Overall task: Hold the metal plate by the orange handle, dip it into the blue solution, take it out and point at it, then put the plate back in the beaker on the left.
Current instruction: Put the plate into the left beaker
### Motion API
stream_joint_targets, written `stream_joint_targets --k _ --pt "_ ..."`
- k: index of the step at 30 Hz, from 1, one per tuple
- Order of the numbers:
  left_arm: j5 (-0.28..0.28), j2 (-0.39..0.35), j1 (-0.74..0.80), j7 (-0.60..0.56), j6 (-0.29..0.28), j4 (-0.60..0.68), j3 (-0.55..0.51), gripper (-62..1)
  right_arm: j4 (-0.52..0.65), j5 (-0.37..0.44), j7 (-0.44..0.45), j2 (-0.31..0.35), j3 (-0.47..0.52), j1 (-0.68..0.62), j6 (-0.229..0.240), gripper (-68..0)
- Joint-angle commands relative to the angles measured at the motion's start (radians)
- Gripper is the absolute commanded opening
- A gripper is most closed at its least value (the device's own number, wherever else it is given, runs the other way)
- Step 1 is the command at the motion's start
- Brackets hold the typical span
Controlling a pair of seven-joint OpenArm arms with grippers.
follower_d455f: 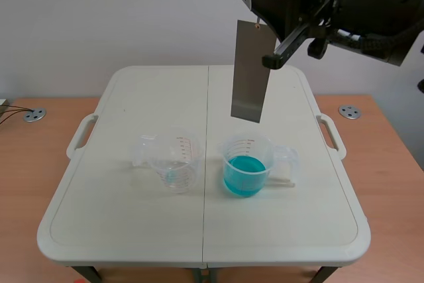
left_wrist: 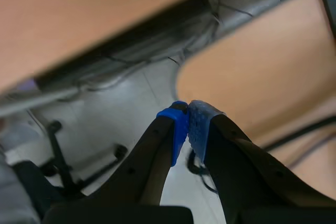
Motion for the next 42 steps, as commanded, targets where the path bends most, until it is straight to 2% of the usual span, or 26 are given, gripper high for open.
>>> stream_joint_targets --k 1,9,17,28,34,42 --pt "0.022 0.029 -0.002 -0.008 -0.015 -0.003 0.023 -57.9 0.021 0.019 0.019 0.005 0.003 0.018 0.0 -66.2" --pt "0.119 0.183 0.0 -0.008 -0.019 -0.128 0.155 -57.9 0.021 0.018 0.018 0.005 -0.042 0.05 0.0 -66.2" --pt "0.119 0.27 -0.002 -0.008 -0.019 -0.198 0.264 -57.9 0.02 0.017 0.001 -0.026 -0.082 0.071 -0.003 -66.2" --pt "0.117 0.298 -0.074 -0.005 -0.019 -0.285 0.349 -57.9 0.018 0.01 -0.034 -0.081 -0.156 0.13 -0.031 -66.2" --pt "0.114 0.298 -0.115 -0.004 -0.019 -0.337 0.36 -57.9 0.011 0.005 -0.05 -0.114 -0.193 0.157 -0.035 -66.2" --pt "0.114 0.298 -0.14 -0.004 -0.02 -0.368 0.36 -57.9 -0.057 -0.027 -0.053 -0.159 -0.242 0.201 -0.038 -66.2"
